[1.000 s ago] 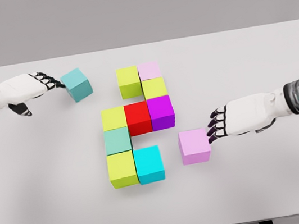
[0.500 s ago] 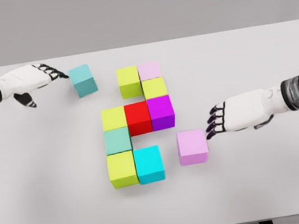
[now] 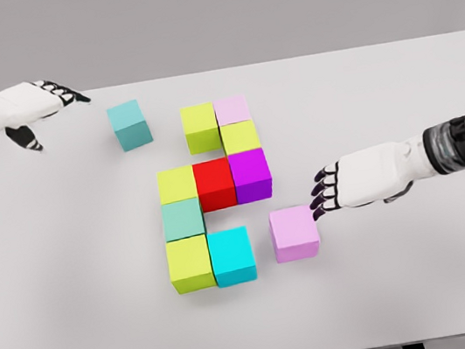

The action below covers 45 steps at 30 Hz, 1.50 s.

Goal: Assemble the squares on the desktop into the number 2

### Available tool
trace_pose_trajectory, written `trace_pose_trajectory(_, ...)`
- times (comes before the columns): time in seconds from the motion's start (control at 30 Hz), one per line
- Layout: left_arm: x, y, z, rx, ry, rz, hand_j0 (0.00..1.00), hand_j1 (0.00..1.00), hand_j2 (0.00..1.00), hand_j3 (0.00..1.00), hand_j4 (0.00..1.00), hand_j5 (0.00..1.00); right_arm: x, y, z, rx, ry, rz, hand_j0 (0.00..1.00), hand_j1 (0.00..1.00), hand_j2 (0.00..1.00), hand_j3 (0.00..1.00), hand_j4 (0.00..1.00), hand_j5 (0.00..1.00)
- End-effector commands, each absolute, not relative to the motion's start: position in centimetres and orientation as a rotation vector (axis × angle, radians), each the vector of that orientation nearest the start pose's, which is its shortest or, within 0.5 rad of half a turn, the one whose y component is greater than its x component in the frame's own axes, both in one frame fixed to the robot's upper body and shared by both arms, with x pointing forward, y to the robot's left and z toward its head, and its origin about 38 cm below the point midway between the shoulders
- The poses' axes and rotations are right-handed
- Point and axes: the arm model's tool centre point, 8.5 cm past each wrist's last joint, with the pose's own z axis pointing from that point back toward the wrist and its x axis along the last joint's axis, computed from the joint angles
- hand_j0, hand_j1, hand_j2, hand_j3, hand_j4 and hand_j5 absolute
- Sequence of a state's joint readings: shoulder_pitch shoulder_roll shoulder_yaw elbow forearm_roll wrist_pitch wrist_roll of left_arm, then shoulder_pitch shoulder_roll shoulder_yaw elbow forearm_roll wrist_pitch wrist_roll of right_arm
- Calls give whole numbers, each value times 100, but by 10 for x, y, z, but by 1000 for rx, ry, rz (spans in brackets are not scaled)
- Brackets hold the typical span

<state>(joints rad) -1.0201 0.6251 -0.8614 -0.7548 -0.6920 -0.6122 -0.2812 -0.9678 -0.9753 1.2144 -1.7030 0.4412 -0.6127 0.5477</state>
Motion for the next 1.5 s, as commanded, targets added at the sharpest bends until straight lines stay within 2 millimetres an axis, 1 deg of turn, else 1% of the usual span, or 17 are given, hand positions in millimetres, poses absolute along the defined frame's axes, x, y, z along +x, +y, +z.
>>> trace_pose_trajectory(0.0,545,356,199,721,-1110,-1977,100,100,100,100,100,100,374,-243,200,221,1299,-3091,98,98,98,98,98,98)
trace_pose_trajectory(0.03,551,351,199,714,-1111,-1964,100,100,100,100,100,100,371,-239,201,211,1302,-3073,98,98,98,98,98,98)
trace_pose_trajectory(0.07,553,347,198,710,-1114,-1960,100,100,100,100,100,100,370,-238,202,209,1302,-3070,98,98,98,98,98,98)
trace_pose_trajectory(0.13,559,334,195,685,-1112,-1956,100,100,100,100,100,100,370,-238,201,206,1303,-3069,98,98,98,98,98,98)
trace_pose_trajectory(0.2,562,329,190,668,-1106,-1946,100,100,100,100,100,100,370,-238,202,207,1303,-3067,98,98,98,98,98,98)
trace_pose_trajectory(0.43,563,325,186,654,-1096,-1946,100,100,100,100,100,100,368,-233,201,196,1309,-3054,98,98,98,98,98,98)
trace_pose_trajectory(0.5,564,319,185,646,-1100,-1955,100,100,100,100,100,100,368,-232,201,194,1310,-3052,98,98,98,98,98,98)
trace_pose_trajectory(0.6,563,318,183,630,-1077,-1970,100,100,100,100,100,100,369,-235,201,200,1304,-3061,98,98,98,98,98,98)
trace_pose_trajectory(0.7,562,316,181,626,-1074,-1978,100,100,100,100,100,100,368,-245,201,215,1290,-3084,99,99,99,99,99,99)
trace_pose_trajectory(0.8,561,315,179,623,-1060,-1994,100,100,100,100,100,100,367,-246,200,211,1287,-3090,99,99,99,99,99,99)
trace_pose_trajectory(0.87,561,314,178,621,-1063,-1996,100,100,100,100,100,100,366,-245,199,204,1289,-3088,99,99,99,99,99,99)
trace_pose_trajectory(0.97,559,304,180,616,-1089,-2020,100,100,100,100,100,100,360,-239,197,174,1291,-3071,99,99,99,99,99,99)
trace_pose_trajectory(1.03,558,303,178,612,-1092,-2024,100,100,100,100,100,100,359,-238,196,164,1292,-3070,99,99,99,99,99,99)
trace_pose_trajectory(1.13,558,297,183,617,-1116,-2039,100,100,100,100,100,100,359,-235,194,152,1296,-3064,99,99,99,99,99,99)
trace_pose_trajectory(1.47,556,293,184,615,-1133,-2051,100,100,100,100,100,100,358,-227,192,129,1310,-3046,99,99,99,99,99,99)
